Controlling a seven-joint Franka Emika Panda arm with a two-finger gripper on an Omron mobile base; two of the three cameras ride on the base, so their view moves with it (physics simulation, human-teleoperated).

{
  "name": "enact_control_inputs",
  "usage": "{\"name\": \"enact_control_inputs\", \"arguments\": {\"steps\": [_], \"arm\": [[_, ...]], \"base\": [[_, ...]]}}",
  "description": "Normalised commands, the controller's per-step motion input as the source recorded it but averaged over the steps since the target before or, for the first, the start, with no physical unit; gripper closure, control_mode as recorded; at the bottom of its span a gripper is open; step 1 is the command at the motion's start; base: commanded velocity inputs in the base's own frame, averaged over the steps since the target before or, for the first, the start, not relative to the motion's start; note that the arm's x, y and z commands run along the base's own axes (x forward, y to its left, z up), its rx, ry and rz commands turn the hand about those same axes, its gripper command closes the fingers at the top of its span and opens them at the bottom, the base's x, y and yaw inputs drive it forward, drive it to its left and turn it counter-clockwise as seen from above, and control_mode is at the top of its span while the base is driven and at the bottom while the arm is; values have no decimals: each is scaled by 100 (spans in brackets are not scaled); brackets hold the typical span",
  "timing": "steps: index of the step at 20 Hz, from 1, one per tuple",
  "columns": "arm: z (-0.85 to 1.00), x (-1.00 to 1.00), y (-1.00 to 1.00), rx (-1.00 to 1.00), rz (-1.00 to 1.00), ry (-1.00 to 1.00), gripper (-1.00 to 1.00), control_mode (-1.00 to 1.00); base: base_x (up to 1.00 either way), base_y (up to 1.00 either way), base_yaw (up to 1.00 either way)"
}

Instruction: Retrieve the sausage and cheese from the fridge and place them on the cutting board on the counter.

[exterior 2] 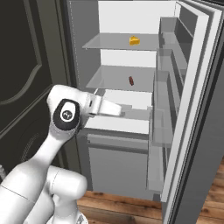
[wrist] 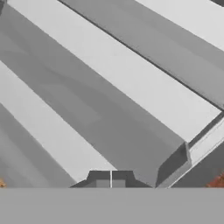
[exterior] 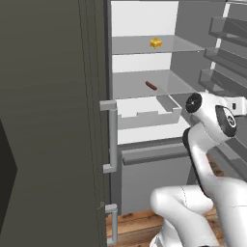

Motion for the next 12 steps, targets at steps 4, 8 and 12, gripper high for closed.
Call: {"name": "enact_control_inputs", "arguments": {"steps": [4, 8, 12], "arm": [[20, 13, 0, 57, 69, 9, 100, -100], [36, 26, 10, 53, 33, -3, 100, -100], [11, 33, 12, 35, 11, -12, 100, -100]], "base": [[0, 0, 0], [0, 0, 0], [0, 0, 0]]}}
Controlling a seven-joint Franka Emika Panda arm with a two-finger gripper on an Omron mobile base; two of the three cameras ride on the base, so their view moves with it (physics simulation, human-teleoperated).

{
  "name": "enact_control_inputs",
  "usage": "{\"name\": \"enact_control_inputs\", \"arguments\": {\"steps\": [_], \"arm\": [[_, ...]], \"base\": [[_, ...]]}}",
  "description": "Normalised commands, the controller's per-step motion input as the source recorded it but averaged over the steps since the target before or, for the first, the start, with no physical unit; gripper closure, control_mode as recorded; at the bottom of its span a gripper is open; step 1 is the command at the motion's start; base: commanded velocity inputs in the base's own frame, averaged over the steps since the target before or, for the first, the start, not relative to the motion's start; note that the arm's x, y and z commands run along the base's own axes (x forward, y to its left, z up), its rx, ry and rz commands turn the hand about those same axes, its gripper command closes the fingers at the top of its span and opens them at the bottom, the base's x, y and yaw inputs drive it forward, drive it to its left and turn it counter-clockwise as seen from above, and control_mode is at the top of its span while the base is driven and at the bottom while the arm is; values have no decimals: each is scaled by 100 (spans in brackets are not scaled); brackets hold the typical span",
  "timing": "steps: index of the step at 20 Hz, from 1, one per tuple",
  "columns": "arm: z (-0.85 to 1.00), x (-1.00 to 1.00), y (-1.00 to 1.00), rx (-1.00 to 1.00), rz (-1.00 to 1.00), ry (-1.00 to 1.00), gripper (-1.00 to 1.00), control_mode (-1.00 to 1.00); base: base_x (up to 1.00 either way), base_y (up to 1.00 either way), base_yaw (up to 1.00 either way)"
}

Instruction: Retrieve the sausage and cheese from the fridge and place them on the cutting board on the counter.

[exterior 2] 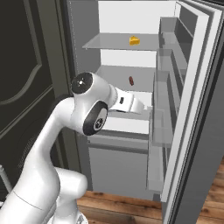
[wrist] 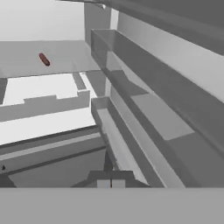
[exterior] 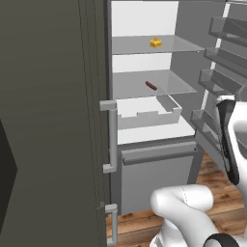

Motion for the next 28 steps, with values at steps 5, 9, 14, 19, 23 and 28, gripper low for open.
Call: {"name": "enact_control_inputs", "arguments": {"steps": [5, 9, 14, 19, 23, 28], "arm": [[-3, 15, 30, 6, 2, -18, 100, -100], [0, -6, 61, -1, 19, -28, 100, -100], [5, -6, 55, -3, 22, -20, 100, -100], [21, 0, 26, 0, 15, -3, 100, -100], [26, -25, 22, 0, 1, 1, 100, -100], [43, -31, 15, -2, 0, 18, 100, -100]], "base": [[0, 0, 0], [0, 0, 0], [0, 0, 0], [0, 0, 0], [0, 0, 0], [0, 0, 0]]}}
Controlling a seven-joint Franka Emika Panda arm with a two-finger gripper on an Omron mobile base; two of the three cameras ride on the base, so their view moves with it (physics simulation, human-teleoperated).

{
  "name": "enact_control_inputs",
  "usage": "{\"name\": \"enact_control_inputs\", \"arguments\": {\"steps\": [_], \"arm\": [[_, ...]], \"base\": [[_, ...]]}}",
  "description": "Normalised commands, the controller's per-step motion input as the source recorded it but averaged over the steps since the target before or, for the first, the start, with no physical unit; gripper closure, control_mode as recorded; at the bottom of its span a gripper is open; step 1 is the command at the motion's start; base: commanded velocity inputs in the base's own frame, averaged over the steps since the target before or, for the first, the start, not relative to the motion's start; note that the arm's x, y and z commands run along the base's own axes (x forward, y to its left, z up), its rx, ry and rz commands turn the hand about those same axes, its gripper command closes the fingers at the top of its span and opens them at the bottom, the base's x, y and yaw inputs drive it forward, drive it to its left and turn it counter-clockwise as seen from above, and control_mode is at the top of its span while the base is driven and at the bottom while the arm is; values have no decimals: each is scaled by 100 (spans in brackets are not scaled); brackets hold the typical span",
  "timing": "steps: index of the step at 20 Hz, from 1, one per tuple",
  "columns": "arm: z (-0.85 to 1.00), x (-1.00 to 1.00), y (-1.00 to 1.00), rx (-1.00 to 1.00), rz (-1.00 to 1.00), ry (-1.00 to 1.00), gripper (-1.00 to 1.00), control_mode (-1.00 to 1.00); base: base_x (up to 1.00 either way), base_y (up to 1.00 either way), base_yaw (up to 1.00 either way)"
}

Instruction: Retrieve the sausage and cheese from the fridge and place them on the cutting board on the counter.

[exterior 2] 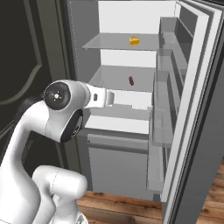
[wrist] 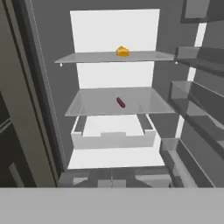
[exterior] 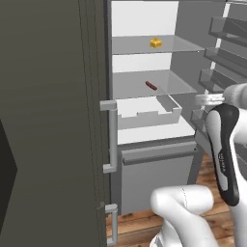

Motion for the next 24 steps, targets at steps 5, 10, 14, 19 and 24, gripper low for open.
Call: {"name": "enact_control_inputs", "arguments": {"steps": [5, 10, 14, 19, 24], "arm": [[21, -21, 16, -1, 0, 35, 100, -100], [4, -5, 15, 0, -1, 41, 100, -100], [-4, -33, 26, -3, 0, 10, 100, -100], [-17, -53, 26, 0, 0, -10, 100, -100], [-14, -54, 17, 0, 0, -23, 100, -100]], "base": [[0, 0, 0], [0, 0, 0], [0, 0, 0], [0, 0, 0], [0, 0, 0]]}}
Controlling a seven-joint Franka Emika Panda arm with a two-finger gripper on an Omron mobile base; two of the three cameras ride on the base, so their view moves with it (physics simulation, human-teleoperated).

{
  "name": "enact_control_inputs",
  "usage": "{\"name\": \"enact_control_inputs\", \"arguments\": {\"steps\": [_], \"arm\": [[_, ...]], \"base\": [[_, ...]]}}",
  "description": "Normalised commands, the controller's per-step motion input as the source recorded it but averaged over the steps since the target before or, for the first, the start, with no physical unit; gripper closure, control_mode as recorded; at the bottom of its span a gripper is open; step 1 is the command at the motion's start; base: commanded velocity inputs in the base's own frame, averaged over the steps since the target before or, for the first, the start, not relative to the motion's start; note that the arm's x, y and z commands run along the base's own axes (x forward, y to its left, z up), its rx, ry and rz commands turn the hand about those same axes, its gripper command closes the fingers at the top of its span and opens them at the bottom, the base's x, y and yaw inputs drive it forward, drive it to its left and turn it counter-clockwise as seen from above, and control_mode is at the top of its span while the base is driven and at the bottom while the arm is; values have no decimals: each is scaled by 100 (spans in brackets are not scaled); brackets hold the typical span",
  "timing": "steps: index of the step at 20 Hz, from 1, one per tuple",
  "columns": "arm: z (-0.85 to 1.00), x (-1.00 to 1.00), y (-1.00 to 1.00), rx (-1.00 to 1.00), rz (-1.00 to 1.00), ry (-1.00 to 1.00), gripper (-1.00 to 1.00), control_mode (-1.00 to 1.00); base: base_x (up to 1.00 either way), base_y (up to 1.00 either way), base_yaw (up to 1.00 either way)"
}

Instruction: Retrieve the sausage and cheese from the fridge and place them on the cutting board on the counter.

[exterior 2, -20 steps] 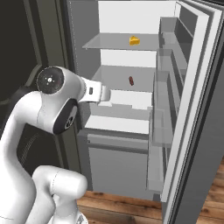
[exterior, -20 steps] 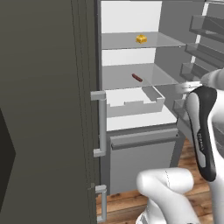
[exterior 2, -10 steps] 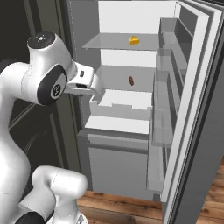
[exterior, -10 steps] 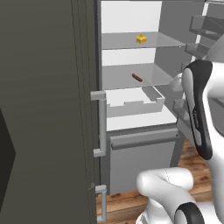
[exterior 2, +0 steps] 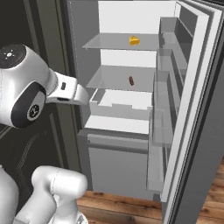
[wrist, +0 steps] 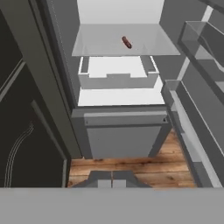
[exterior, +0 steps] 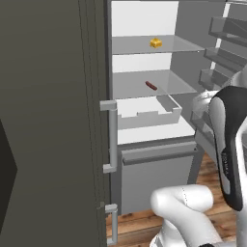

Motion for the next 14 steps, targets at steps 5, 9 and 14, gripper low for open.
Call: {"name": "enact_control_inputs", "arguments": {"steps": [5, 9, 14], "arm": [[-2, -37, 14, 0, 0, -10, 100, -100], [0, -35, 3, 0, 0, -6, 100, -100], [0, -19, 3, 0, 0, 0, 100, 100]], "base": [[0, 0, 0], [0, 0, 0], [-2, 0, 0]]}}
